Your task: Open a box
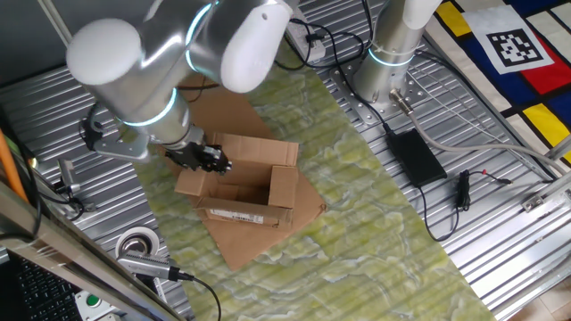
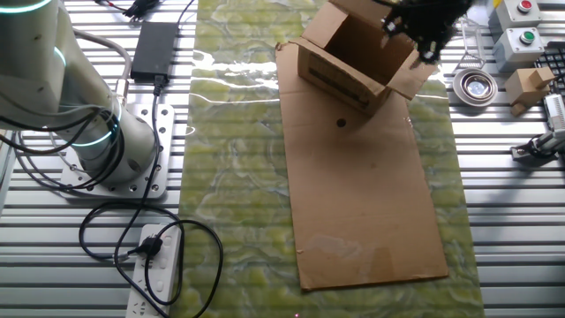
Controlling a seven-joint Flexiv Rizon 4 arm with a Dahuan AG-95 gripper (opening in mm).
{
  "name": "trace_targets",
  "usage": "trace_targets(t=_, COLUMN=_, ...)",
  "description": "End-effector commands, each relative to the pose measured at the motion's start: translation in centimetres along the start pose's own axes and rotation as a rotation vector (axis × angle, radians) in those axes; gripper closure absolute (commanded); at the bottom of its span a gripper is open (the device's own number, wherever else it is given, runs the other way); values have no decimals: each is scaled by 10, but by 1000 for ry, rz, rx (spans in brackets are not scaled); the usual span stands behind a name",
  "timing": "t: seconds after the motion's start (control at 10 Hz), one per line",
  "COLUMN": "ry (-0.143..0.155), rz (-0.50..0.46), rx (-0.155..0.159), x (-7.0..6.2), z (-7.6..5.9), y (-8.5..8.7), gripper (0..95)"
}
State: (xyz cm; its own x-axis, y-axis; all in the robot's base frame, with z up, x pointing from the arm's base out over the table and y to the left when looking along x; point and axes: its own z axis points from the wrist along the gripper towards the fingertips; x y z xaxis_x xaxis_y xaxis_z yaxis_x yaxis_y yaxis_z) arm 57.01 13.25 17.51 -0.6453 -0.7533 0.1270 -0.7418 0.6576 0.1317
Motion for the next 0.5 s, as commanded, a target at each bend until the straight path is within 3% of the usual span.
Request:
trace_targets(t=0.1, ry=-5, rz=-2, rx=3, x=4, z=3, y=8, gripper=380)
trace_targets(t=0.2, ry=-6, rz=5, rx=7, x=4, z=9, y=19, gripper=380)
trace_targets(t=0.3, ry=-10, rz=14, rx=8, x=4, z=16, y=29, gripper=570)
trace_targets(t=0.5, ry=-9, rz=23, rx=7, x=4, z=20, y=41, gripper=570)
